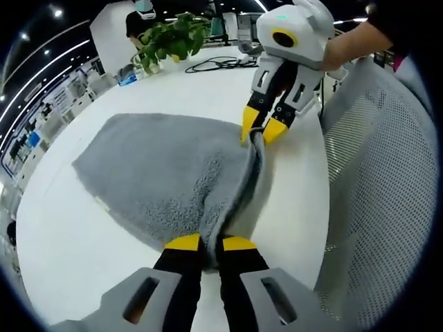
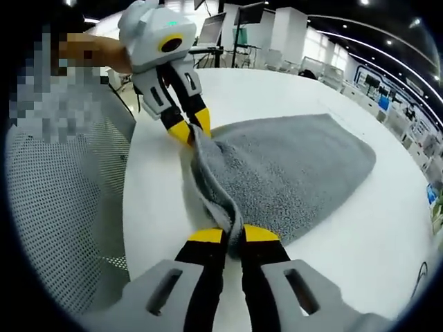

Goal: Fold the towel on the table until its edges align and the towel forms a compact rectangular stack.

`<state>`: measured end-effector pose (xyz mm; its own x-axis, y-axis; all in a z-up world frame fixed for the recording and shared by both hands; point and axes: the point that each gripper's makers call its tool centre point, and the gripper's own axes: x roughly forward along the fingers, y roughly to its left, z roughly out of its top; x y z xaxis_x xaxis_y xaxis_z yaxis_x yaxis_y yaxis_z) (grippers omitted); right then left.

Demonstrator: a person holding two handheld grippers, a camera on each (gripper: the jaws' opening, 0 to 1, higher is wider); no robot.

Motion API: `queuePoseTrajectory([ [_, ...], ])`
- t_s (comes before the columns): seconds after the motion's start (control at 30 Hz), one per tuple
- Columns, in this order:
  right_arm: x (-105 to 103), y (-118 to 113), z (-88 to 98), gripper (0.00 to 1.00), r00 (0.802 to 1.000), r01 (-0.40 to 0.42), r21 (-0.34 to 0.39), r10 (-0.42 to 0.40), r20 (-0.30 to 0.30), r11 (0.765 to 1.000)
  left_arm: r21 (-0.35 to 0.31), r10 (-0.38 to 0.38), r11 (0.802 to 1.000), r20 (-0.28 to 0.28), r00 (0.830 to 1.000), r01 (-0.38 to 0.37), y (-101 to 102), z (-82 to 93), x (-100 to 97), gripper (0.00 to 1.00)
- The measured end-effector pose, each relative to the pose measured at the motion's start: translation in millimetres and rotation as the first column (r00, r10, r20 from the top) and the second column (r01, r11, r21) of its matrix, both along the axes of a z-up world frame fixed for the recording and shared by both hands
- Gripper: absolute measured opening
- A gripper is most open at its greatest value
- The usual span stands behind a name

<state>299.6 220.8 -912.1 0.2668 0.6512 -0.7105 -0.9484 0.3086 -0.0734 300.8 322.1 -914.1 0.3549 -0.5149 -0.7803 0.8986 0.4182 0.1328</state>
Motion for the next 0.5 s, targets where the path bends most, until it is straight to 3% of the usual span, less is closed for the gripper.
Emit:
queuePoseTrajectory([
  [0.1,-14,0,0.2,0.05,0.999,-0.011,0.011,0.011,-0.043,1.000,-0.025,-0.025,0.999,-0.107,0.994,0.023,-4,-0.1,-19.9,0.08],
  [0.2,-27,-1,-0.2,0.05,0.999,-0.022,0.006,0.023,-0.045,1.000,-0.005,-0.049,0.999,-0.098,0.994,0.049,-5,0.8,-34.1,0.08],
  [0.4,-54,-1,-0.1,0.05,0.992,-0.075,-0.032,0.072,-0.103,0.997,0.017,-0.080,0.996,-0.147,0.986,0.084,-6,0.3,-58.1,0.08],
  [0.5,-64,-1,-0.2,0.05,0.989,-0.091,-0.044,0.085,-0.123,0.995,0.061,-0.129,0.988,-0.165,0.978,0.141,-6,0.1,-70.2,0.08],
])
